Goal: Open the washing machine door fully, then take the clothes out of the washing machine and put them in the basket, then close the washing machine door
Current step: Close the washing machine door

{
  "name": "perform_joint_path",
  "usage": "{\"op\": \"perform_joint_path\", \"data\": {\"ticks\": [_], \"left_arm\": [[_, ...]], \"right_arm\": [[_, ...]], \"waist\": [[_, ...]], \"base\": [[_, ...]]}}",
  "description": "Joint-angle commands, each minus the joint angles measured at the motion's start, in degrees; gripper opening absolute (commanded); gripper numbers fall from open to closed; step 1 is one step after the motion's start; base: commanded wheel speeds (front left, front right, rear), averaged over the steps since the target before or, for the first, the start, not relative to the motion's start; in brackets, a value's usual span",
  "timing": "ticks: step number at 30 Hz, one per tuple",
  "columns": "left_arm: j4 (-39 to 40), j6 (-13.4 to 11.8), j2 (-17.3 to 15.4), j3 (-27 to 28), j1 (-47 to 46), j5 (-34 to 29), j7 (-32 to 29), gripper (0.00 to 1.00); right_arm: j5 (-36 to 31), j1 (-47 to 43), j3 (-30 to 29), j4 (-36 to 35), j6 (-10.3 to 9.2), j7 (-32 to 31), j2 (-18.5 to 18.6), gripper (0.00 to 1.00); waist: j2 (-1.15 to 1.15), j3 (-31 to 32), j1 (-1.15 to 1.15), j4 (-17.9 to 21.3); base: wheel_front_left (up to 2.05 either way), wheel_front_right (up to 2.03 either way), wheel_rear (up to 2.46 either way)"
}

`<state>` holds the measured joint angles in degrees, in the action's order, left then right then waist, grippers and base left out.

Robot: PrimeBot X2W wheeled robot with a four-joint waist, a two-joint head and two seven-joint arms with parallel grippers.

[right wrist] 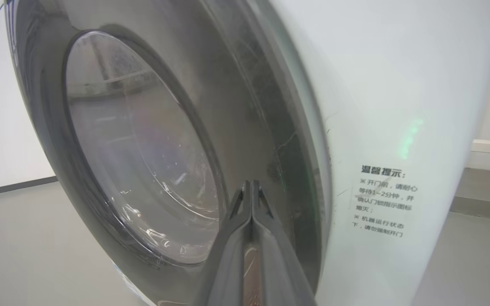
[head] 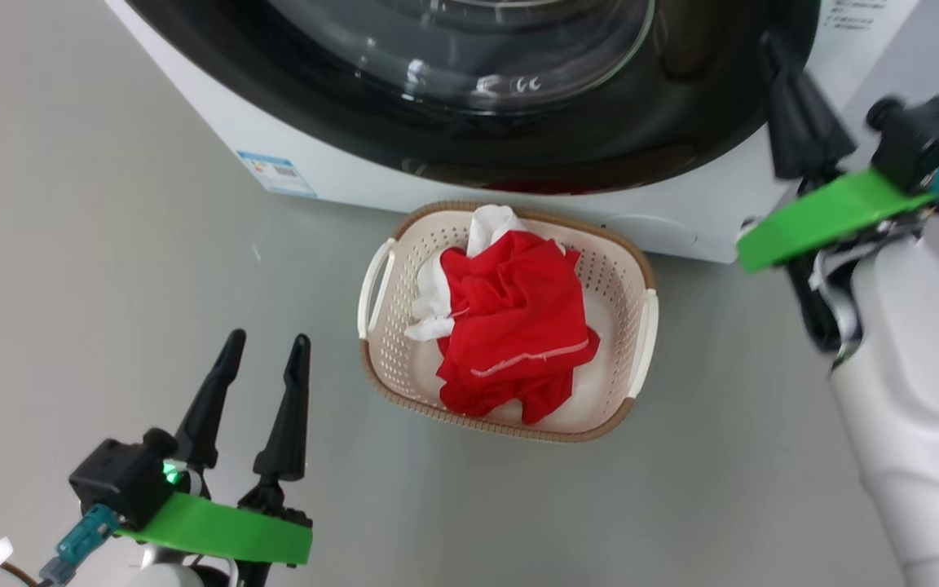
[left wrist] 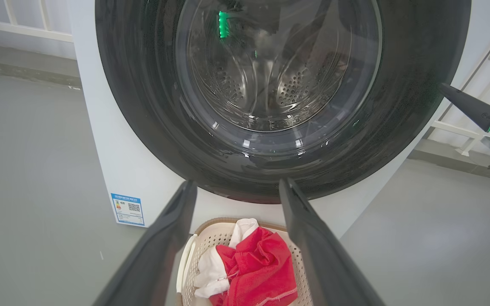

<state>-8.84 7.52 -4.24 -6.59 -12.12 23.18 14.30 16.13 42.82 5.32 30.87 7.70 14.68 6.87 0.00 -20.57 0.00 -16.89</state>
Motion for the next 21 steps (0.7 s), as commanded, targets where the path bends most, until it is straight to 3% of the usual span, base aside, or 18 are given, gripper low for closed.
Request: {"op": "perform_joint_path", "data": {"ticks": [1,2,3,4,21], "left_arm": [[0.7,0.0,-1.8,1.9,0.1,-0.4,0.7,1.00],[0.4,0.0,-2.0,2.0,0.4,-0.5,0.7,1.00],[0.2,0.0,-2.2,2.0,0.8,-0.6,0.7,1.00],[0.0,0.0,-2.4,2.2,1.2,-0.6,0.7,1.00],[-2.3,0.0,-5.8,4.6,7.3,-1.1,0.7,1.00]], "right_arm": [[0.5,-2.8,1.8,-1.5,-0.21,0.3,-1.2,0.35],[0.7,-3.7,2.0,-1.7,-0.21,0.3,-1.2,0.47],[0.9,-4.7,2.1,-1.9,-0.21,0.3,-1.1,0.87],[1.1,-5.7,2.1,-2.0,-0.21,0.3,-1.2,1.00],[2.6,-23.1,3.3,-5.1,-0.21,0.3,-2.2,1.00]], "waist": [[0.00,1.8,0.00,0.8],[0.00,2.4,0.00,1.1],[0.00,3.0,0.00,1.3],[0.00,3.6,0.00,1.6],[0.00,11.8,0.00,8.8]], "base": [[0.00,0.00,0.00],[0.00,0.00,0.00],[0.00,0.00,0.00],[0.00,0.00,0.00],[0.00,0.00,0.00]]}}
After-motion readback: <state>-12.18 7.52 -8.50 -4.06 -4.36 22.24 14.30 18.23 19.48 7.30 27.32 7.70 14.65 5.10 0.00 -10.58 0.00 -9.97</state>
